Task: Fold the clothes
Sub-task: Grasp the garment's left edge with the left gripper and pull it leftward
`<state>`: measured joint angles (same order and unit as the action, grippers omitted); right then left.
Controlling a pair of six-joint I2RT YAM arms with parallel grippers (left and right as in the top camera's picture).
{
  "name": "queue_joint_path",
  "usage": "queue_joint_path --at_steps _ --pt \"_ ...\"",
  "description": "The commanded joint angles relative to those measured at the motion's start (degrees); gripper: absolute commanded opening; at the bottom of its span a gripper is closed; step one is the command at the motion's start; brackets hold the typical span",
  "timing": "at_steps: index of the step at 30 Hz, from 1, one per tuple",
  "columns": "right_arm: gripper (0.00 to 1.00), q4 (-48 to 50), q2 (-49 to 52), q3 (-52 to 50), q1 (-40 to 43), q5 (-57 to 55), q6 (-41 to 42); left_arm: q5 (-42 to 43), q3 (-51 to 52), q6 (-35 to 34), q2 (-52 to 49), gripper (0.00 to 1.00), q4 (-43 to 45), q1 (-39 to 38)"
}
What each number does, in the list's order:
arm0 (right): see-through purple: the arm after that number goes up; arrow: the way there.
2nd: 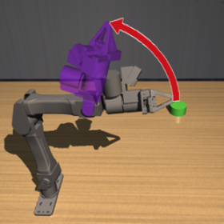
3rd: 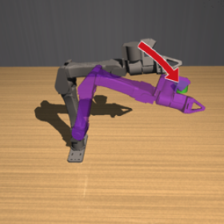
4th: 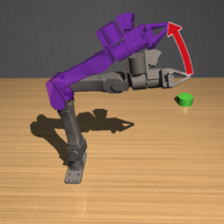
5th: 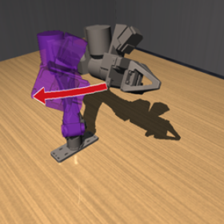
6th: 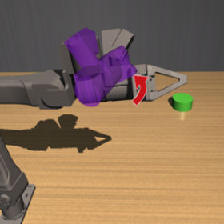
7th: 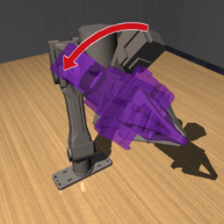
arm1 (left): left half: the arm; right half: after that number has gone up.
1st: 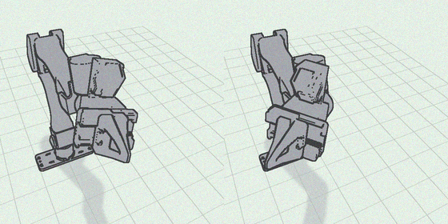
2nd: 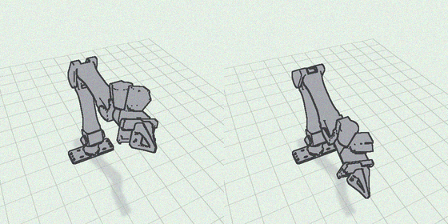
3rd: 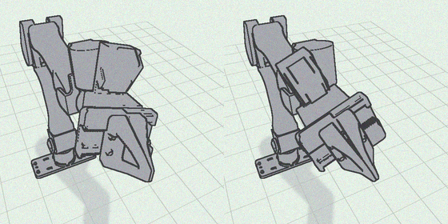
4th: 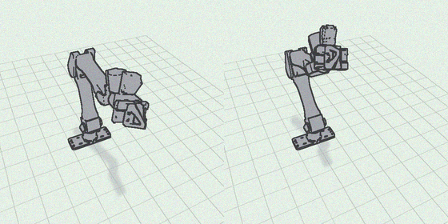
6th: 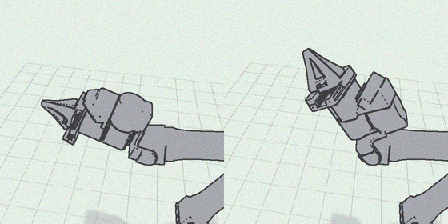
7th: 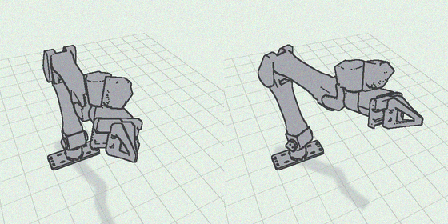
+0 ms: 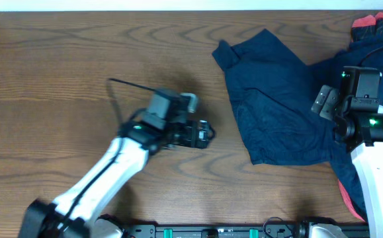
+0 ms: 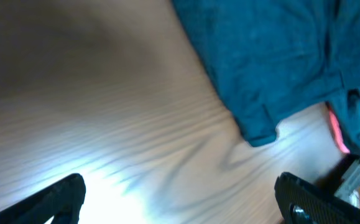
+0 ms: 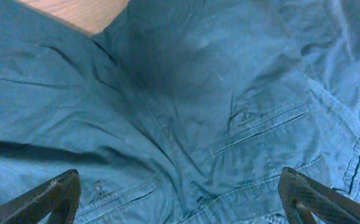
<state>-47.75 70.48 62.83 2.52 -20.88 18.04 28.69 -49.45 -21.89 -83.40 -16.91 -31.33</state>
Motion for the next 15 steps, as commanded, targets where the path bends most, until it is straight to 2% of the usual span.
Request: queue_joint_path --at_steps 1,7,13,15 --pt "0.99 -0.7 -0.1 0.0 0.5 0.6 1.2 0.9 -0.9 -9.1 -5.0 0.98 5.0 -5.1" --pt "0.99 -1.7 -0.1 0.0 0.5 0.5 1.2 0.6 -0.9 -16.8 -14.2 0.98 17.2 -12.4" --pt "0.99 -2.3 -0.1 0.0 0.5 0.5 1.2 0.0 -0.9 -22.0 -21.4 0.99 27.2 -16.4" --pt "0.99 -2.4 -0.1 0.0 0.5 0.5 1.2 0.0 -0.9 -23.3 -23.5 0.96 30.8 -17.7"
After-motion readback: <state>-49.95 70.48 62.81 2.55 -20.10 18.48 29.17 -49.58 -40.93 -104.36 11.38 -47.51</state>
